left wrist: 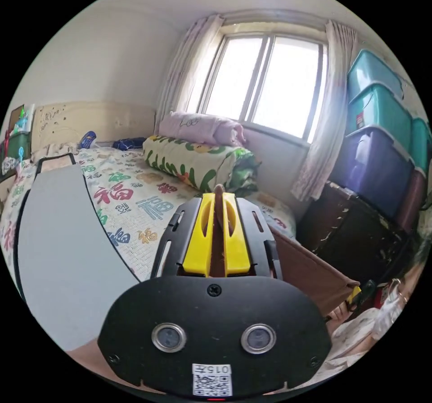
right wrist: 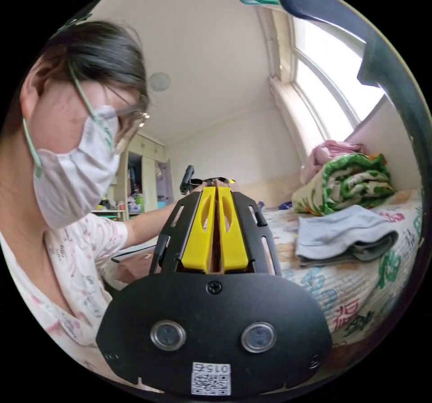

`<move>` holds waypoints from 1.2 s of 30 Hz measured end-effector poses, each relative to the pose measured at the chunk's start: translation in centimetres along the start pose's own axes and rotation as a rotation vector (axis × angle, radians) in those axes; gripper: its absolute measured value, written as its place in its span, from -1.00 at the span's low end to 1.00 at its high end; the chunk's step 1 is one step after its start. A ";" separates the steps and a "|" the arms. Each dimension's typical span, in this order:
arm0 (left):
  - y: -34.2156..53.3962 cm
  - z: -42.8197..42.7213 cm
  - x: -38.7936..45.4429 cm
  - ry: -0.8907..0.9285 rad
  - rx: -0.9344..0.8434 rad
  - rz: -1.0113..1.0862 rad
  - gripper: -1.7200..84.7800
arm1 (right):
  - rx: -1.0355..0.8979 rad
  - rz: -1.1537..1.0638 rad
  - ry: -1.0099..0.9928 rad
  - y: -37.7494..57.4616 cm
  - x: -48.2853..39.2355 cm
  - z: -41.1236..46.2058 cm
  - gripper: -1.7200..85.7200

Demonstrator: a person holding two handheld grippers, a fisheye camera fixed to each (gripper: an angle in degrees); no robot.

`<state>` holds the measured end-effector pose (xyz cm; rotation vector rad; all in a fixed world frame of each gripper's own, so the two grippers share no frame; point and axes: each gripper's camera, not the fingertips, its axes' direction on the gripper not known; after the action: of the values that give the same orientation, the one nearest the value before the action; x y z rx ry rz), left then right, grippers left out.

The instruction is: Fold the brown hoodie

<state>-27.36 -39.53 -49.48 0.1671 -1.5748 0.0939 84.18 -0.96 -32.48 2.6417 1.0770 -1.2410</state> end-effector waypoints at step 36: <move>10.1 -32.0 -25.4 -0.153 -0.267 -0.385 -0.78 | -0.648 -0.137 -0.681 28.0 -34.4 17.4 -0.96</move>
<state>2.59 -23.07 -74.03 0.2692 -1.6627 -0.4373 74.16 -47.30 -27.61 1.5339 1.2422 -1.3528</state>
